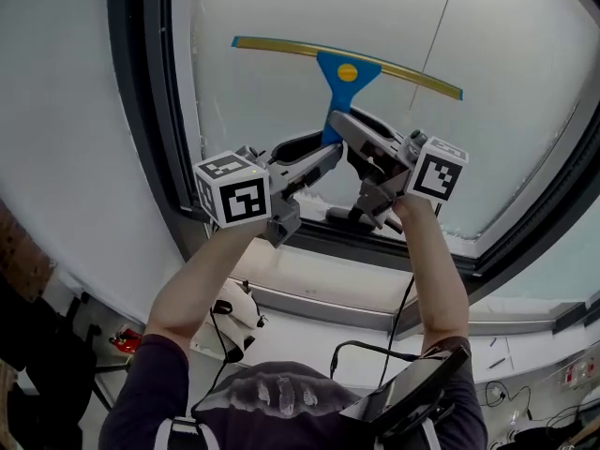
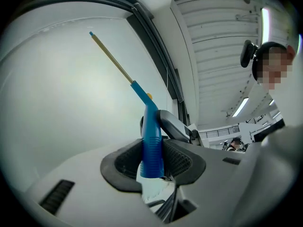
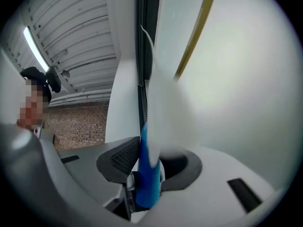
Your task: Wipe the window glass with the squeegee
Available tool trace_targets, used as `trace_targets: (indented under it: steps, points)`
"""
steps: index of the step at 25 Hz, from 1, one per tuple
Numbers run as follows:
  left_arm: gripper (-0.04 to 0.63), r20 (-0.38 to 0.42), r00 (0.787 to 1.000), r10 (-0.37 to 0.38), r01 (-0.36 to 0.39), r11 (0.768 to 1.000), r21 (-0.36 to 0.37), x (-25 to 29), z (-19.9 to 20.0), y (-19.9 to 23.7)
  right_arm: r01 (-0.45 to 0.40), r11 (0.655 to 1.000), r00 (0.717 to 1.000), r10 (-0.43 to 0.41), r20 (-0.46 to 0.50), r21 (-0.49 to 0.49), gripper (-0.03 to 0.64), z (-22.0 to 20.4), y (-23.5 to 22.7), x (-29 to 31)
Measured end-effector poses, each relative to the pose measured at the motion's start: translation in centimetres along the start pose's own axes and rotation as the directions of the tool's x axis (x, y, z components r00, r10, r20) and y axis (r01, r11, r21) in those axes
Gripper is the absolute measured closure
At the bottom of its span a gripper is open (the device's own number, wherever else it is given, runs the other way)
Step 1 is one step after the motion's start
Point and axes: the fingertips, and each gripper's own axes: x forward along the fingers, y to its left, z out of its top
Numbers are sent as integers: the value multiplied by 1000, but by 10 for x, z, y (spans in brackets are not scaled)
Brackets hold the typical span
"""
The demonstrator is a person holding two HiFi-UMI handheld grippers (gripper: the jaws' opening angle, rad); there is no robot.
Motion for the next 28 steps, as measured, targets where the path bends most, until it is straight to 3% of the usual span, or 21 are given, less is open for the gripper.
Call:
trace_targets:
  steps: [9, 15, 22, 28]
  points:
    - [456, 24, 999, -34, 30, 991, 129, 72, 60, -14, -27, 999, 995, 29, 100, -27, 488, 94, -15, -22]
    - [456, 74, 996, -41, 33, 994, 100, 106, 91, -17, -11, 1000, 997, 12, 82, -9, 488, 139, -24, -23]
    - [456, 74, 997, -31, 29, 999, 30, 116, 81, -7, 17, 999, 1000, -18, 16, 30, 488, 134, -36, -24]
    - [456, 56, 998, -14, 14, 1000, 4, 106, 47, -4, 18, 998, 999, -17, -27, 53, 488, 101, -39, -33]
